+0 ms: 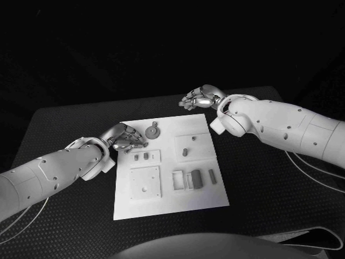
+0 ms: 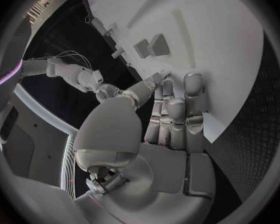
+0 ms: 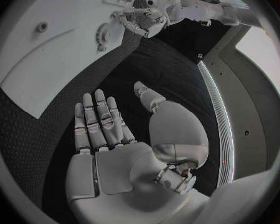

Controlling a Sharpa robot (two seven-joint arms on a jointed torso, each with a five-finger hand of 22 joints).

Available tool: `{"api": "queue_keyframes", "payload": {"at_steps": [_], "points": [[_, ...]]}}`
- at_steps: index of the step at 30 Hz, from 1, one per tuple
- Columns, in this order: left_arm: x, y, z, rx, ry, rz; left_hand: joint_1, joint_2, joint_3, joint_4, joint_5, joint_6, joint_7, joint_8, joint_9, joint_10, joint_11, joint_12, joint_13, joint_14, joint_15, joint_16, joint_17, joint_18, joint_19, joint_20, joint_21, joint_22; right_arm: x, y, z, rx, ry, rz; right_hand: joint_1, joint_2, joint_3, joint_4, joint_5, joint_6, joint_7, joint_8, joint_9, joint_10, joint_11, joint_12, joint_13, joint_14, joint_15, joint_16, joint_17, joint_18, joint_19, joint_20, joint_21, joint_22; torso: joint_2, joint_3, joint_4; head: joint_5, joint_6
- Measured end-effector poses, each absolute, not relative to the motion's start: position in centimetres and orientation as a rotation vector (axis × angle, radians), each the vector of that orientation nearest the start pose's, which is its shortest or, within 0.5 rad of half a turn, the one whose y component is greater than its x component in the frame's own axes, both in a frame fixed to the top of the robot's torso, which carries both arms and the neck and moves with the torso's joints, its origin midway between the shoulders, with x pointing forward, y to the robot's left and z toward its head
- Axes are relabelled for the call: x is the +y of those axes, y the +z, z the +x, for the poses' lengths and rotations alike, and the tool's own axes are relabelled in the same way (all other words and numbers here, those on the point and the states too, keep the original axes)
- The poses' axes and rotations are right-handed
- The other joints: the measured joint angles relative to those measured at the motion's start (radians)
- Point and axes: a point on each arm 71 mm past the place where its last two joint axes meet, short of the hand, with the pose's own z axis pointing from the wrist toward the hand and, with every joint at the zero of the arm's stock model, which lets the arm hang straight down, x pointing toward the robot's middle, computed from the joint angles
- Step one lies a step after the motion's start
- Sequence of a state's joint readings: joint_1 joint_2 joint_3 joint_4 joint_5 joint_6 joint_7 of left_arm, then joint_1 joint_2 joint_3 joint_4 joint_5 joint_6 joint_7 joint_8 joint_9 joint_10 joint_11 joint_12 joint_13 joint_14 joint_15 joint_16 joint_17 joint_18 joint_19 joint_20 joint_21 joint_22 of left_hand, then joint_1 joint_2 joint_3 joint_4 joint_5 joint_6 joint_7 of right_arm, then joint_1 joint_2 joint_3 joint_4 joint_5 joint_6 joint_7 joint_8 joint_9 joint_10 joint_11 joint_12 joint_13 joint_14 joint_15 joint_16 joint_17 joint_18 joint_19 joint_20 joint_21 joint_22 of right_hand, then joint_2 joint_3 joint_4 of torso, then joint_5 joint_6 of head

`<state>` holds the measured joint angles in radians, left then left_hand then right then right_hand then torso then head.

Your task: Assemble the parts on the task board

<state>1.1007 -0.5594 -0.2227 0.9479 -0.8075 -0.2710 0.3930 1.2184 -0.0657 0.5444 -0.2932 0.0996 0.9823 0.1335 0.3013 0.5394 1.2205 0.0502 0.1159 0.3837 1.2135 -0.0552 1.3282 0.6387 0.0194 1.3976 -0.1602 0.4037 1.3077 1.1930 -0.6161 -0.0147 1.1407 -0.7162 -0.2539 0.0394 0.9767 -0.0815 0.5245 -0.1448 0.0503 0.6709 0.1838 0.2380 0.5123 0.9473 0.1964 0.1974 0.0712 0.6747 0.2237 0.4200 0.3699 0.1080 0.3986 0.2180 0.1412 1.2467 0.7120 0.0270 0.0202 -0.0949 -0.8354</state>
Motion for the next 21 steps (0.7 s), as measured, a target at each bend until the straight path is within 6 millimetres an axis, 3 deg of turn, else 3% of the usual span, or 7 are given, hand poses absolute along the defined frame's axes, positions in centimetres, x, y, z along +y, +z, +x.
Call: {"api": "queue_keyframes", "payload": {"at_steps": [4,6,11,14,20,21], "points": [[22.1,-30.9,52.1,1.8,-0.979,-0.255,0.0,-0.008,-0.013,0.004,0.0,-0.015,0.008,-0.008,0.0,-0.013,0.013,-0.009,-0.003,-0.002,0.002,0.0,0.0,0.0,-0.005,0.005,0.004,0.0,-20.0,-21.0,55.2,1.755,0.97,0.574,0.0,0.0,0.0,0.0,0.0,0.0,0.0,0.0,0.0,0.0,0.0,0.0,0.0,0.0,0.0,0.0,0.0,0.0,0.0,0.0,0.0,0.001,0.0,-0.0004,0.0003,0.001,0.001],[22.2,-30.8,52.1,1.797,-0.98,-0.263,-0.017,-0.024,-0.031,0.004,0.0,-0.028,0.013,-0.012,-0.002,-0.021,0.02,-0.02,-0.004,-0.006,0.006,0.0,0.0,0.0,-0.009,0.009,0.004,0.0,-20.1,-21.0,55.2,1.755,0.969,0.575,0.0,0.0,0.0,0.0,0.0,0.0,0.0,0.0,0.0,0.0,0.0,0.0,0.0,0.0,0.0,0.0,0.0,0.0,0.0,0.0,0.0,0.001,0.0,-0.0003,0.0004,0.001,0.002],[22.1,-29.3,52.8,1.773,-0.98,-0.303,-0.152,-0.046,-0.122,0.018,-0.007,-0.074,0.034,-0.035,-0.009,-0.065,0.036,-0.043,-0.009,-0.025,0.025,0.0,0.0,0.0,-0.027,0.027,0.004,0.0,-20.3,-21.0,55.2,1.754,0.966,0.576,0.0,0.0,0.0,0.0,0.0,0.0,0.0,0.0,-0.001,0.0,0.0,0.0,0.0,0.0,0.0,0.0,0.0,0.0,0.0,0.0,0.0,0.001,-0.001,-0.0007,0.0006,0.0,0.004],[22.0,-28.4,53.3,1.781,-0.952,-0.308,-0.23,-0.051,-0.167,0.034,-0.036,-0.083,0.037,-0.035,-0.009,-0.067,0.037,-0.041,-0.003,-0.036,0.029,-0.008,-0.001,0.002,-0.036,0.035,-0.001,0.0,-20.3,-21.0,55.2,1.754,0.965,0.577,0.0,0.0,0.0,0.0,0.0,0.0,0.0,0.0,-0.001,0.0,0.0,0.0,0.0,0.0,0.0,0.0,0.0,0.0,0.0,0.0,0.0,0.001,-0.001,-0.0005,0.0005,-0.001,0.004],[21.6,-27.1,54.0,1.819,-0.882,-0.285,-0.281,-0.051,-0.203,0.026,-0.042,-0.088,0.034,-0.035,-0.004,-0.064,0.015,0.066,0.072,-0.053,0.012,-0.004,0.001,0.003,-0.047,0.027,-0.007,0.0,-20.4,-21.0,55.2,1.754,0.965,0.577,0.0,0.0,0.0,0.0,0.0,0.0,0.0,0.0,-0.001,0.0,0.0,0.0,0.0,0.0,0.0,0.0,0.0,0.0,0.004,0.004,0.0,0.001,0.0,0.0007,-0.0007,-0.002,0.005],[21.4,-26.9,54.1,1.83,-0.871,-0.277,-0.299,-0.046,-0.204,0.025,-0.042,-0.096,0.03,-0.035,0.001,-0.119,0.015,0.156,0.145,-0.067,0.009,0.015,0.01,0.003,-0.053,0.022,-0.008,0.0,-20.4,-21.0,55.2,1.754,0.965,0.577,0.0,0.0,0.0,0.0,0.0,0.0,0.0,0.0,-0.001,0.0,0.0,0.0,0.0,0.0,0.0,0.0,0.0,0.0,0.004,0.004,0.0,0.001,0.0,0.0008,-0.001,-0.002,0.005]]}}
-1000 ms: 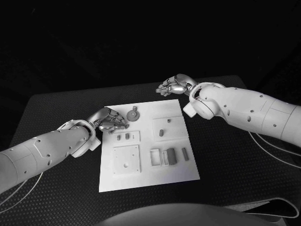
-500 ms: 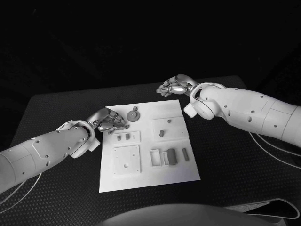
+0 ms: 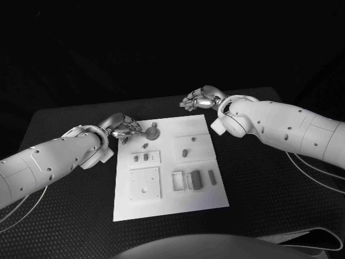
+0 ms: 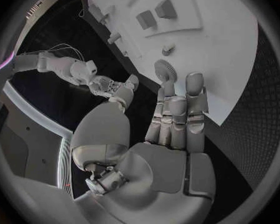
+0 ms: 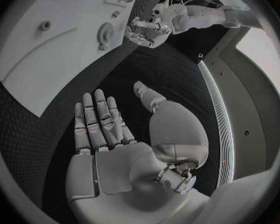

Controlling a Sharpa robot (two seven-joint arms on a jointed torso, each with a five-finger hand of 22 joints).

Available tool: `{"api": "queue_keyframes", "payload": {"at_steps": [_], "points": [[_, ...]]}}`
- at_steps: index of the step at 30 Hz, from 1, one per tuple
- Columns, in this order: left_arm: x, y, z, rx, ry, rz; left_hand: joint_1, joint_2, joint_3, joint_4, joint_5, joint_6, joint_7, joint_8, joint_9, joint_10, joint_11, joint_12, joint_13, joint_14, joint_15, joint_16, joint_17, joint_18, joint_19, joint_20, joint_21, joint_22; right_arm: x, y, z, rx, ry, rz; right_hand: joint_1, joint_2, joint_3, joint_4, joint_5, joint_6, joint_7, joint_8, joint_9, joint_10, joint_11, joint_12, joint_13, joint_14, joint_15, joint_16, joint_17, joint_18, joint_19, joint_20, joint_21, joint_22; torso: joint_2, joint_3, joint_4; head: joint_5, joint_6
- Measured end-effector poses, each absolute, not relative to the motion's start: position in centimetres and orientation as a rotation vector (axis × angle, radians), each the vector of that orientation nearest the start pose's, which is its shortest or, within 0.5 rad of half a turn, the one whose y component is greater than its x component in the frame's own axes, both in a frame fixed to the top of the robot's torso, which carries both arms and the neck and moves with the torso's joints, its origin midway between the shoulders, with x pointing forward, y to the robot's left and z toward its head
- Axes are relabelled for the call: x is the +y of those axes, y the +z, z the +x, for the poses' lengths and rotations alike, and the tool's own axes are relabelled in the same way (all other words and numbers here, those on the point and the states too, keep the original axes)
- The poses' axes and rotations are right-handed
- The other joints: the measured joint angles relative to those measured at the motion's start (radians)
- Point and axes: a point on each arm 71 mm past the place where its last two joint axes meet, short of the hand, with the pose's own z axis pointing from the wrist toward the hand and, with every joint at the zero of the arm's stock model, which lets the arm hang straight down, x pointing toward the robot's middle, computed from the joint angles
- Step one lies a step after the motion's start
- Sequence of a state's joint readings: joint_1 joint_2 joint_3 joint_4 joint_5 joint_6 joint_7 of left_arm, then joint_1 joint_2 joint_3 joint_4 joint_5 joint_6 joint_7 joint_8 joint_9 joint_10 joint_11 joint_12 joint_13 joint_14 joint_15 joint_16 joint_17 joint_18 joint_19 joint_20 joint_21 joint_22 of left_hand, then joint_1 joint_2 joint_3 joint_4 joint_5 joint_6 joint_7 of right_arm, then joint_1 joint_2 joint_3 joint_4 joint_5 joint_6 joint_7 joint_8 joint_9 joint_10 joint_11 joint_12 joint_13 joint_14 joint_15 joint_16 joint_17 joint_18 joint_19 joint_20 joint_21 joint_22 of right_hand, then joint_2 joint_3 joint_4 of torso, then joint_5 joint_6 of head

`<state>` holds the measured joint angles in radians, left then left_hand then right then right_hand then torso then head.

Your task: Assemble the parts on the task board

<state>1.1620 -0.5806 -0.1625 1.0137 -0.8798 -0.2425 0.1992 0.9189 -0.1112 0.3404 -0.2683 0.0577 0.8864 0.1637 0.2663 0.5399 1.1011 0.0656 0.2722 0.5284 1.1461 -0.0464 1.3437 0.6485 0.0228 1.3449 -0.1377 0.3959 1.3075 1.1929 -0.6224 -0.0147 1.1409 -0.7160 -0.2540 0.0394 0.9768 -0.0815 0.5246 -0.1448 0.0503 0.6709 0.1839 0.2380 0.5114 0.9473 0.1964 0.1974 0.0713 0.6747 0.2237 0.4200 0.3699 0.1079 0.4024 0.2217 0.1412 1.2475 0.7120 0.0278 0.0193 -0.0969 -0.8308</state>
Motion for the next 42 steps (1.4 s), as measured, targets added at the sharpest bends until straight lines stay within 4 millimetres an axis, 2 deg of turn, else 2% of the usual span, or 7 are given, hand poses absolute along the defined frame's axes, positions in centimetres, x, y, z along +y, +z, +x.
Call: {"api": "queue_keyframes", "payload": {"at_steps": [5,8,11,13,23,30,42], "points": [[20.2,-25.4,54.6,1.927,-0.775,-0.197,-0.009,0.001,0.01,0.005,0.0,-0.007,0.0,0.011,0.008,-0.143,-0.009,0.298,0.205,-0.017,-0.008,0.05,0.018,0.0,0.001,-0.011,0.013,0.0,-20.4,-21.0,55.2,1.754,0.964,0.577,0.0,0.0,0.0,0.0,0.0,0.0,0.0,0.0,0.0,0.0,0.0,0.0,0.0,0.0,0.0,0.0,0.0,0.0,0.0,0.0,0.0,0.001,0.0,0.0007,-0.0004,0.001,0.0],[19.4,-24.6,54.9,1.979,-0.7,-0.135,-0.014,0.007,0.025,0.015,0.001,-0.009,-0.019,0.032,0.01,-0.175,-0.027,0.55,0.366,-0.02,-0.025,0.105,0.046,0.009,0.017,-0.027,0.039,0.0,-20.4,-21.0,55.2,1.754,0.965,0.577,0.0,0.0,0.0,0.0,0.0,0.0,0.0,0.0,0.0,0.0,0.0,0.0,0.0,0.0,0.0,0.0,0.0,0.0,0.0,0.0,0.0,0.001,0.0,0.0011,-0.0004,0.002,0.0],[18.7,-24.1,54.9,2.026,-0.613,-0.078,0.02,0.007,0.072,0.02,0.027,0.004,-0.032,0.05,0.013,-0.17,-0.041,0.724,0.462,0.0,-0.046,0.148,0.068,0.024,0.048,-0.043,0.069,0.0,-20.3,-21.0,55.2,1.754,0.966,0.577,0.0,0.0,0.0,0.0,0.0,0.0,0.0,0.0,0.0,0.0,0.0,0.0,0.0,0.0,0.0,0.0,0.0,0.0,0.0,0.0,0.0,0.001,0.0,0.0012,-0.0003,0.003,0.0],[18.1,-23.9,54.9,2.052,-0.551,-0.042,0.03,0.003,0.088,0.023,0.027,0.008,-0.038,0.054,0.013,-0.171,-0.048,0.79,0.492,0.012,-0.051,0.164,0.078,0.025,0.063,-0.051,0.085,0.0,-20.3,-21.0,55.2,1.755,0.966,0.576,0.0,0.0,0.0,0.0,0.0,0.0,0.0,0.0,0.0,0.0,0.0,0.0,0.0,0.0,0.0,0.0,0.0,0.0,0.0,0.0,0.0,0.001,0.0,0.0012,-0.0003,0.004,0.0],[15.7,-24.0,54.8,2.09,-0.327,0.077,0.024,-0.017,0.097,0.036,-0.003,0.023,-0.053,0.07,0.009,-0.145,-0.066,0.908,0.515,0.071,-0.066,0.189,0.094,0.025,0.109,-0.071,0.132,0.0,-20.0,-21.0,55.3,1.755,0.969,0.575,0.0,0.0,0.0,0.0,0.0,0.0,0.0,0.0,0.0,0.0,0.0,0.0,0.0,0.0,0.0,0.0,0.0,0.0,0.0,0.0,0.0,0.001,0.001,0.0008,-0.001,0.007,0.0],[14.7,-24.0,54.9,2.084,-0.263,0.099,0.006,-0.035,0.094,0.056,-0.003,0.026,-0.05,0.07,0.007,-0.145,-0.066,0.918,0.506,0.078,-0.066,0.19,0.097,0.024,0.113,-0.069,0.136,0.0,-19.9,-21.0,55.3,1.756,0.972,0.573,0.0,0.0,0.0,0.0,0.0,0.0,0.0,0.0,0.0,0.0,0.0,0.0,0.0,0.0,0.0,0.0,0.0,0.0,0.0,0.0,0.0,0.002,0.001,0.0002,0.0009,0.006,-0.002],[14.6,-24.4,55.0,2.099,-0.191,0.128,-0.019,-0.039,0.095,0.076,-0.003,0.034,-0.057,0.075,0.007,-0.141,-0.07,0.924,0.497,0.089,-0.07,0.19,0.101,0.025,0.116,-0.072,0.143,0.001,-19.8,-21.0,55.3,1.756,0.972,0.573,0.0,0.0,0.0,0.0,0.0,0.0,0.0,0.0,-0.001,0.0,0.0,0.0,0.0,0.0,0.0,0.0,0.0,0.0,0.0,0.0,-0.004,0.002,0.0,0.0001,-0.0001,0.008,-0.004]]}}
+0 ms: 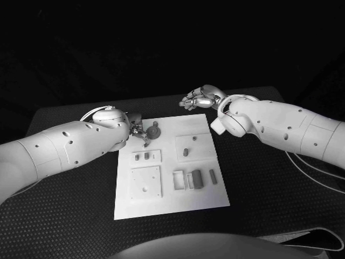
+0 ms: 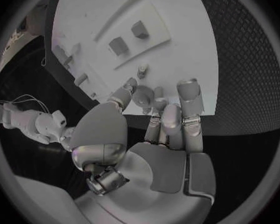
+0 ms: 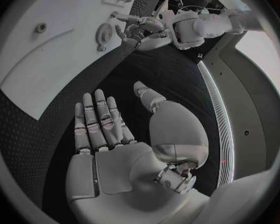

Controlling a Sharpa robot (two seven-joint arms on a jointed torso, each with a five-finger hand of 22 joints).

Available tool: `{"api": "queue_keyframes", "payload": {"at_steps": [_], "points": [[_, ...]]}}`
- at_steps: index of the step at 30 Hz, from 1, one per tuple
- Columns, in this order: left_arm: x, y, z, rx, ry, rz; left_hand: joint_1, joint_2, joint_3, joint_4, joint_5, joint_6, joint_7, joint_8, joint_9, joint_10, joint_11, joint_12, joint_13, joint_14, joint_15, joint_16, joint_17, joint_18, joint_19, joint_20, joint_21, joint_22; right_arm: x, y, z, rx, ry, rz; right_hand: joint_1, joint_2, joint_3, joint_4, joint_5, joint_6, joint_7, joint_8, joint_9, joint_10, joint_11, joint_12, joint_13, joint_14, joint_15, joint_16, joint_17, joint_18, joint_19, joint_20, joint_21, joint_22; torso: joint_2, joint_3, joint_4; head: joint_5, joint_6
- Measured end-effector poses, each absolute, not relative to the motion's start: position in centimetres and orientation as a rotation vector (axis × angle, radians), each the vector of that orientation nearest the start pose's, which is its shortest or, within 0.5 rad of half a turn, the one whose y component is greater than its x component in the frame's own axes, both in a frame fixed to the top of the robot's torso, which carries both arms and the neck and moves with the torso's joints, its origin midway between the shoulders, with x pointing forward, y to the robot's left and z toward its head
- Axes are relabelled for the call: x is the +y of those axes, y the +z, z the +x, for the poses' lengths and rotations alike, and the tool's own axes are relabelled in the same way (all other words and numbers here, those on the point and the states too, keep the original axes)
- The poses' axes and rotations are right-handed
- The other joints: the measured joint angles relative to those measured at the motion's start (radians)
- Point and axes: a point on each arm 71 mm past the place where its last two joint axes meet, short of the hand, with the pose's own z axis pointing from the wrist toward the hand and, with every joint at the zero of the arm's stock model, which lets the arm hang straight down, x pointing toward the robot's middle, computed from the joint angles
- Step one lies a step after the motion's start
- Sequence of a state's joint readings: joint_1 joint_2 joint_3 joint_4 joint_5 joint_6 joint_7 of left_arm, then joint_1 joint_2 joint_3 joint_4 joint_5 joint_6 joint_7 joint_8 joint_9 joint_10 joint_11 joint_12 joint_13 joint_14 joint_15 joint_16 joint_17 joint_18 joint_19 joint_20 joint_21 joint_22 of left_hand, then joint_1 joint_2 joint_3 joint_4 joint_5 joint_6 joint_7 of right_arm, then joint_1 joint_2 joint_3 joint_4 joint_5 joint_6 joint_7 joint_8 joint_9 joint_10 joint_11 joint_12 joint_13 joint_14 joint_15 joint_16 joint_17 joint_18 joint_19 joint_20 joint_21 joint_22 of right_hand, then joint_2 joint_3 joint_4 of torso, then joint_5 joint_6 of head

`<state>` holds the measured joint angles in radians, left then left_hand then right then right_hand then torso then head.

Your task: Assemble the parts on the task board

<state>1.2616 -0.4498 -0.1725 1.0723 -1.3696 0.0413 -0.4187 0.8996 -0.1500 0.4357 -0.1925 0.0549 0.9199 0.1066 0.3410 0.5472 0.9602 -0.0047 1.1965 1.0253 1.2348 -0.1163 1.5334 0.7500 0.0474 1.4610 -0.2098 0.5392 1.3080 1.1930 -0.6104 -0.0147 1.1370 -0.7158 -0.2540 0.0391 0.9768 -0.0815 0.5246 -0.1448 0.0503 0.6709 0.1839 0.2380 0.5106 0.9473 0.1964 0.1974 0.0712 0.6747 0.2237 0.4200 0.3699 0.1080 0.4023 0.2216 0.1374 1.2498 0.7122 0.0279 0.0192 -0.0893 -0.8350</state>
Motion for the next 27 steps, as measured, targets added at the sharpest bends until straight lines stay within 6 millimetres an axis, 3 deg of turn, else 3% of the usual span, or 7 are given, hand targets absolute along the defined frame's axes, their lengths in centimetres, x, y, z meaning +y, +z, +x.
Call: {"api": "queue_keyframes", "payload": {"at_steps": [6,19,27], "points": [[14.2,-25.2,54.9,2.123,-0.178,0.147,0.016,0.016,0.011,-0.011,0.0,0.017,-0.004,0.011,0.006,0.003,-0.003,0.004,-0.009,0.0,0.0,0.0,0.002,0.0,0.001,-0.001,0.007,0.0,-19.6,-21.0,55.3,1.757,0.976,0.571,0.0,0.0,0.0,0.0,0.0,0.0,0.0,0.0,0.0,0.0,0.0,0.0,0.0,0.0,0.0,0.0,0.0,0.0,0.0,0.0,0.0,0.0,0.0,-0.0011,0.0005,0.004,-0.001],[14.0,-25.2,54.9,2.122,-0.183,0.164,0.016,0.016,0.012,-0.012,0.0,0.02,-0.005,0.01,0.0,0.003,-0.003,0.004,-0.009,0.0,0.0,0.0,0.002,0.0,0.001,-0.001,0.008,0.0,-19.5,-21.0,55.3,1.758,0.978,0.57,0.0,0.0,0.0,0.0,0.0,0.0,0.0,0.0,-0.001,0.0,0.0,0.0,0.0,0.0,0.0,0.0,0.0,0.0,0.0,0.0,0.0,0.001,0.0,-0.0019,0.0017,0.003,-0.004],[13.5,-25.5,54.7,2.123,-0.199,0.18,0.088,0.058,0.051,-0.051,0.0,0.038,-0.012,0.013,0.005,0.01,-0.01,0.003,-0.023,0.008,-0.006,-0.004,0.006,0.0,0.001,-0.001,0.015,0.0,-19.4,-21.0,55.3,1.758,0.978,0.57,0.0,0.0,0.0,0.0,0.0,0.0,0.0,0.0,-0.001,0.0,0.0,0.0,0.0,0.0,0.0,-0.004,0.0,0.0,0.0,0.0,0.0,0.001,0.0,-0.0017,0.0011,0.005,-0.005]]}}
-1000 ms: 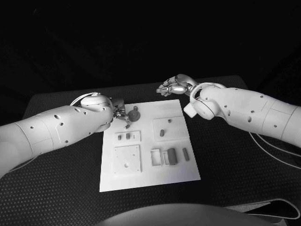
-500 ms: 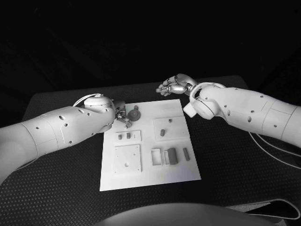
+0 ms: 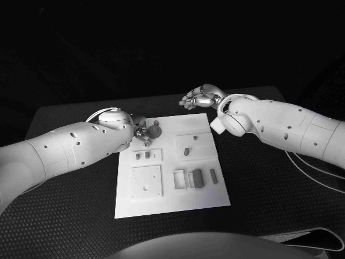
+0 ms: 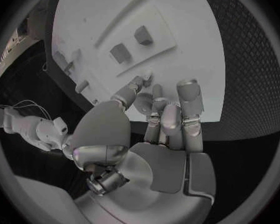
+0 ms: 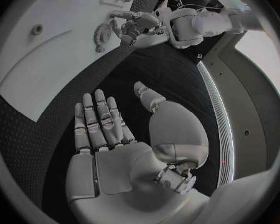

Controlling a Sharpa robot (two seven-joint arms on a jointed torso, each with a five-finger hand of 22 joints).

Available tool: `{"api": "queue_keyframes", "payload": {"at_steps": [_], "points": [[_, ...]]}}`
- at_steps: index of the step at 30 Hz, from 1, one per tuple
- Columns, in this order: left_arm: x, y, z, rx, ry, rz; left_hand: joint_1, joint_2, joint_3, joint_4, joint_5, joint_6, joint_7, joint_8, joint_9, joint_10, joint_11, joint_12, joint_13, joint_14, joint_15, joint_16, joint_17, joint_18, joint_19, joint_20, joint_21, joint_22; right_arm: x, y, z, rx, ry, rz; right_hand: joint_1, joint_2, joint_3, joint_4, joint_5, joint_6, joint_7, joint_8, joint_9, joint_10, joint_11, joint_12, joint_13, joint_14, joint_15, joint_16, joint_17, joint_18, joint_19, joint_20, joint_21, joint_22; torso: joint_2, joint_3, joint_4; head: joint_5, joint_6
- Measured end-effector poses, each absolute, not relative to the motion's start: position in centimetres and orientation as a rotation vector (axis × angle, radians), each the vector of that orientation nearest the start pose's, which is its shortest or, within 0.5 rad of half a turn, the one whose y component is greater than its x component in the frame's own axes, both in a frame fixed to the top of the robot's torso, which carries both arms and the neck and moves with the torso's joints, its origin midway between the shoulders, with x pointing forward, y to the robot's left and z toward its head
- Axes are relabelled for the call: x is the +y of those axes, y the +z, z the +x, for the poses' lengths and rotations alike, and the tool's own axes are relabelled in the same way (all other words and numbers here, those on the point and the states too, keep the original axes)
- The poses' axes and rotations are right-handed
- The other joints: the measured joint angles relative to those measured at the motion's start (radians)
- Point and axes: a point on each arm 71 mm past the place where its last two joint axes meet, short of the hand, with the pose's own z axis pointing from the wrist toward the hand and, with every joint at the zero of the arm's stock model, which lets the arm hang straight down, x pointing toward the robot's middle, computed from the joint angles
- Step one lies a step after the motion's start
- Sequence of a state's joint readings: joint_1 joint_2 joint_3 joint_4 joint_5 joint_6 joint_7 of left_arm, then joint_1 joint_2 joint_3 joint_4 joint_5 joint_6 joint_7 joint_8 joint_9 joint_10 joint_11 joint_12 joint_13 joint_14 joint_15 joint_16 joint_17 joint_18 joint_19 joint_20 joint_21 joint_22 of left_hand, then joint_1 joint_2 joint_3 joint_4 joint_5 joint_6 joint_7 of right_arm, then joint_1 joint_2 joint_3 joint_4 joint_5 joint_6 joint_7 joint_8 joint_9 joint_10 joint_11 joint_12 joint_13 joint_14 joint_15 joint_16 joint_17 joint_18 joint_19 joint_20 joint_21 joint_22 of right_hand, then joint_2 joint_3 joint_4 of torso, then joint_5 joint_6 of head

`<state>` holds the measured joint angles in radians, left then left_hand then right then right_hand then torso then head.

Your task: Assemble the parts on the task board

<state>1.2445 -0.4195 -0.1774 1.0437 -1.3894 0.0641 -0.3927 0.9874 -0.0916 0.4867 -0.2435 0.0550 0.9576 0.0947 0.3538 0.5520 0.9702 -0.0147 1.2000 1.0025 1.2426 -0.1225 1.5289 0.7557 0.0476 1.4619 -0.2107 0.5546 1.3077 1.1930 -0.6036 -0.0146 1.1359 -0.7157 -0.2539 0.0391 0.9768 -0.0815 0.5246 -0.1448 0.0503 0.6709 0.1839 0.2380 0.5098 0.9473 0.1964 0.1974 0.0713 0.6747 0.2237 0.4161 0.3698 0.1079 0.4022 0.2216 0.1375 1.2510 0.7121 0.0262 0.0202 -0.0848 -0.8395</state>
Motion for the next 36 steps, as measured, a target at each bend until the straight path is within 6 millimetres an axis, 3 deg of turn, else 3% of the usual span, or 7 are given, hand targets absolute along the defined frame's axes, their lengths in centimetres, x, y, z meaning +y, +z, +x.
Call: {"api": "queue_keyframes", "payload": {"at_steps": [8,25,36], "points": [[13.0,-25.7,54.3,2.124,-0.223,0.215,0.076,0.013,0.04,-0.04,-0.002,0.018,0.0,0.0,0.0,0.004,-0.004,0.005,-0.016,0.005,-0.003,0.0,0.007,0.0,0.0,0.0,0.006,0.0,-19.4,-21.0,55.3,1.757,0.978,0.57,0.0,0.0,0.0,0.0,0.0,0.0,0.0,0.0,0.0,0.0,0.0,0.0,0.0,0.0,0.0,0.0,0.0,0.0,0.0,0.0,0.0,0.001,0.0,0.0005,-0.0004,-0.001,-0.002],[12.9,-25.9,54.0,2.116,-0.254,0.254,0.108,0.023,0.055,-0.034,0.0,0.027,0.001,-0.009,-0.001,0.007,0.0,0.008,-0.036,0.005,-0.002,-0.004,0.015,0.007,0.0,0.0,0.016,0.0,-19.5,-21.0,55.3,1.757,0.976,0.571,0.0,0.0,0.0,0.0,0.0,0.0,0.0,0.0,-0.001,0.0,0.0,0.0,0.0,0.0,0.0,0.0,0.0,0.0,0.0,0.0,-0.004,0.002,-0.001,-0.0005,0.0009,-0.003,-0.001],[15.8,-26.4,54.3,2.077,-0.438,0.076,0.109,0.048,0.095,-0.018,-0.002,0.034,0.002,-0.029,-0.022,0.011,-0.003,0.015,-0.05,0.012,-0.003,-0.008,0.021,0.007,0.0,0.0,0.016,0.0,-19.7,-21.0,55.3,1.756,0.974,0.573,0.0,0.0,0.0,0.0,0.0,0.0,0.0,0.0,-0.001,0.0,0.0,0.0,0.0,0.0,0.0,0.0,0.0,0.0,0.0,0.0,-0.004,0.001,-0.001,-0.0006,0.0008,-0.001,0.002]]}}
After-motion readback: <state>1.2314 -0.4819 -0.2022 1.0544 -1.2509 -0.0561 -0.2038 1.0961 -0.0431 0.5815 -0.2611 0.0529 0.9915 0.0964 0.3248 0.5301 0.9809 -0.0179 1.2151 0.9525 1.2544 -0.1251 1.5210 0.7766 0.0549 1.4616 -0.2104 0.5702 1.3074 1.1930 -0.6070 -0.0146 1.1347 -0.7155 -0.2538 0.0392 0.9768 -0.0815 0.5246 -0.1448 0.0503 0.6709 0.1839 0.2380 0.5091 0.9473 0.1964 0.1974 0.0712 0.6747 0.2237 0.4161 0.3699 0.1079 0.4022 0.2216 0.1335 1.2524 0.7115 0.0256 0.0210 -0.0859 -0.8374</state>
